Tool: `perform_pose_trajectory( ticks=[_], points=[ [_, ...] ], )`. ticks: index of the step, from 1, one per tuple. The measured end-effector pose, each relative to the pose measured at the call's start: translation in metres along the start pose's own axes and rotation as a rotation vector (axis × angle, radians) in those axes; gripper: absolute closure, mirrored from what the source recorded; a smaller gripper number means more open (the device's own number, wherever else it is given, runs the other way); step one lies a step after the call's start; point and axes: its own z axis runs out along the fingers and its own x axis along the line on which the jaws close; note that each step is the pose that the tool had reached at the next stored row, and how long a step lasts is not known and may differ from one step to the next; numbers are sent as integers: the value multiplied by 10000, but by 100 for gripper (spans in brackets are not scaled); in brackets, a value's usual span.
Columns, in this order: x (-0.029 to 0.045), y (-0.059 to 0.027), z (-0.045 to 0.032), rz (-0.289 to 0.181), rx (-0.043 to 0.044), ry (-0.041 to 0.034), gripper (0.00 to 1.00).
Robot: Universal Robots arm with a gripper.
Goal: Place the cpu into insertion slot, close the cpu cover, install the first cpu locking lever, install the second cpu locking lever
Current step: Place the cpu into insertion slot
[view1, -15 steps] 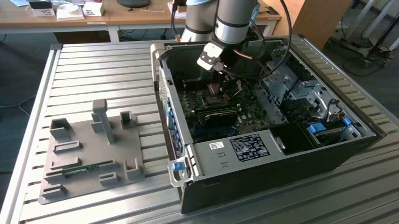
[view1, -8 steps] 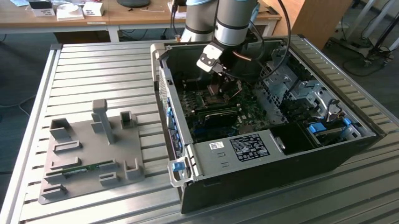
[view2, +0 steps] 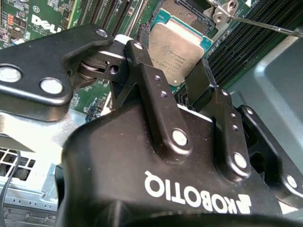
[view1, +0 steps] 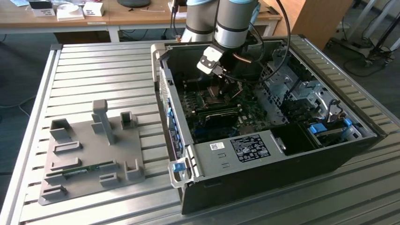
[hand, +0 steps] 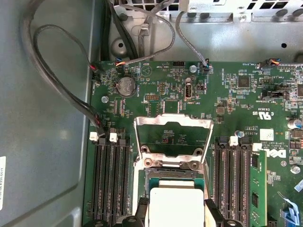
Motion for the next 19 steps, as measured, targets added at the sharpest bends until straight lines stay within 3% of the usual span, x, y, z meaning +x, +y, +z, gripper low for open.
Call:
perform_pose_trajectory(
  ticks=[17,19],
  points=[
    [0,-7,2,1,18,2,46],
    [0,-7,5,-2,20,-53,46]
  ],
)
